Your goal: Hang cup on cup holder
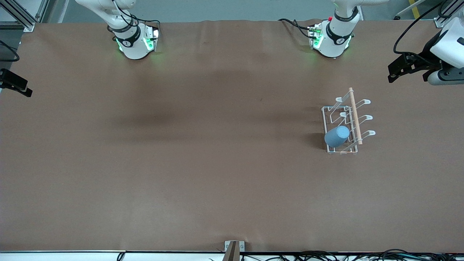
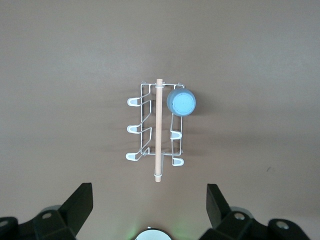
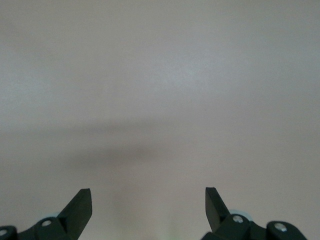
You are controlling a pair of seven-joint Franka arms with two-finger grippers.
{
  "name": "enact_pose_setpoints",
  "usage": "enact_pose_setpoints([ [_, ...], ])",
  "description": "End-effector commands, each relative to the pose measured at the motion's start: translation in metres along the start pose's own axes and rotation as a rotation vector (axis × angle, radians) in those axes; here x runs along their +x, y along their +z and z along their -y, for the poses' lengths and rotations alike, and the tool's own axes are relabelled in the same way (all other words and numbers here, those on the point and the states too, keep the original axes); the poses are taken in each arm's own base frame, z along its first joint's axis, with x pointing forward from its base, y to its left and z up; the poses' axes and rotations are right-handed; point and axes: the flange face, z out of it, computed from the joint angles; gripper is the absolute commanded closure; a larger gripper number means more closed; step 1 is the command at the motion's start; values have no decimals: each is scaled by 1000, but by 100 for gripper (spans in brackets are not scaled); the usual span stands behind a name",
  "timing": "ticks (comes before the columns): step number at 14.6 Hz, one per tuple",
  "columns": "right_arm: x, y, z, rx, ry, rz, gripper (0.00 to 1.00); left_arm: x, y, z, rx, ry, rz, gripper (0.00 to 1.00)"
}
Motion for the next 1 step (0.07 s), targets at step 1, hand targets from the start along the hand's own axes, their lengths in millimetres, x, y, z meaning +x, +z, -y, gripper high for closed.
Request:
enact_pose_setpoints([
  [1, -8, -3, 1, 3, 0, -12, 0, 0, -3, -2, -5, 20, -14, 0],
])
